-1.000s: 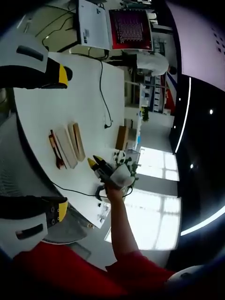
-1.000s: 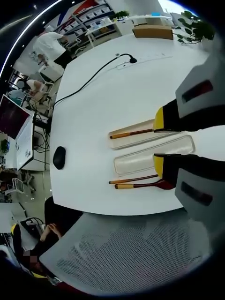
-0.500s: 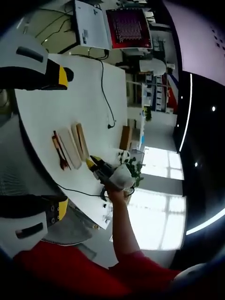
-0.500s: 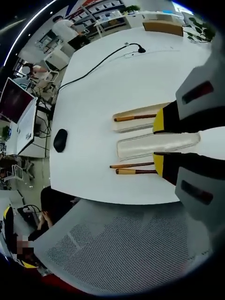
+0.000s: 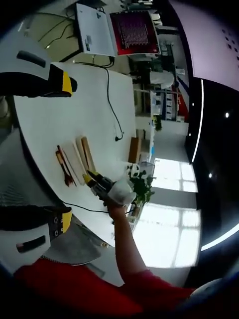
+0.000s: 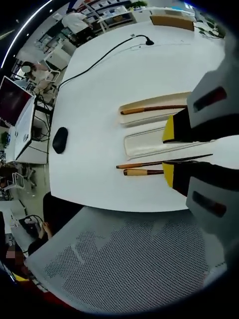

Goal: Arrange the utensils inside the cutlery case until each visible utensil rests in its matching compartment.

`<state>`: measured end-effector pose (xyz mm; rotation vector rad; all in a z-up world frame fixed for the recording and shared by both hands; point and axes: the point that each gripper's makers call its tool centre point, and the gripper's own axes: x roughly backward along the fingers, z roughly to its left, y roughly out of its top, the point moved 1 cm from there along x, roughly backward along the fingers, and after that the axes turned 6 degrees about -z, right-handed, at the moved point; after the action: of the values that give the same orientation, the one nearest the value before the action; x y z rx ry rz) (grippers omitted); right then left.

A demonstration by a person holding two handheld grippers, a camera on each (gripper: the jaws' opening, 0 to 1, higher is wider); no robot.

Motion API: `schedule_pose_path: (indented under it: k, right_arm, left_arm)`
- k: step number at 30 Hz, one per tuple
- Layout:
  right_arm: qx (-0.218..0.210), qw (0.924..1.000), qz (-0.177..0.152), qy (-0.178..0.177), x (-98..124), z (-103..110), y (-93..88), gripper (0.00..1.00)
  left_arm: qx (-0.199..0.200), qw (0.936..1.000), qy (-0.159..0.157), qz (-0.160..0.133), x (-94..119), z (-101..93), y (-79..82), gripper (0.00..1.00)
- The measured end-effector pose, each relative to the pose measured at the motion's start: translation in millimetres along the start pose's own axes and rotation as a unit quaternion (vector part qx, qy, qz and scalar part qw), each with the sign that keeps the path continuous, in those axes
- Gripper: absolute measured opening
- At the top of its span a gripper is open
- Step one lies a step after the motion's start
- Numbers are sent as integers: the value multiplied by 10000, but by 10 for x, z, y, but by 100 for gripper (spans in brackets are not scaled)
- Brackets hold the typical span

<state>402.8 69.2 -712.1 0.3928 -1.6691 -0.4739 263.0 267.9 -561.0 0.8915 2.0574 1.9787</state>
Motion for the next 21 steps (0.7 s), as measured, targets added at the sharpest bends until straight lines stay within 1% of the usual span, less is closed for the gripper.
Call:
schedule_pose_path:
  k: [7, 10, 12, 13, 17, 21]
  right_arm:
    - [-27, 10000, 4, -12, -5, -17, -13, 10]
    - [-54, 10000, 3, 21, -73, 18, -14, 9]
    - [-70, 10000, 29, 30, -142, 44, -25, 9]
    - [-59, 10000, 32, 40, -169, 61, -31, 8]
    - [-20, 9998, 140, 123, -284, 125, -81, 8]
    - [-44, 9997, 162, 159, -346, 131, -95, 8]
  left_arm:
    - [-42, 10000, -56, 40, -39, -30, -28, 92]
    - [-39, 10000, -40, 82, -37, -15, -48, 91]
    - [60, 9999, -5, 104, -28, -3, -74, 91]
    - [92, 9999, -40, 139, -25, -8, -94, 91]
    - [53, 9998, 41, 183, -1, 34, -122, 91]
    - [56, 9998, 85, 182, 17, 37, -126, 91]
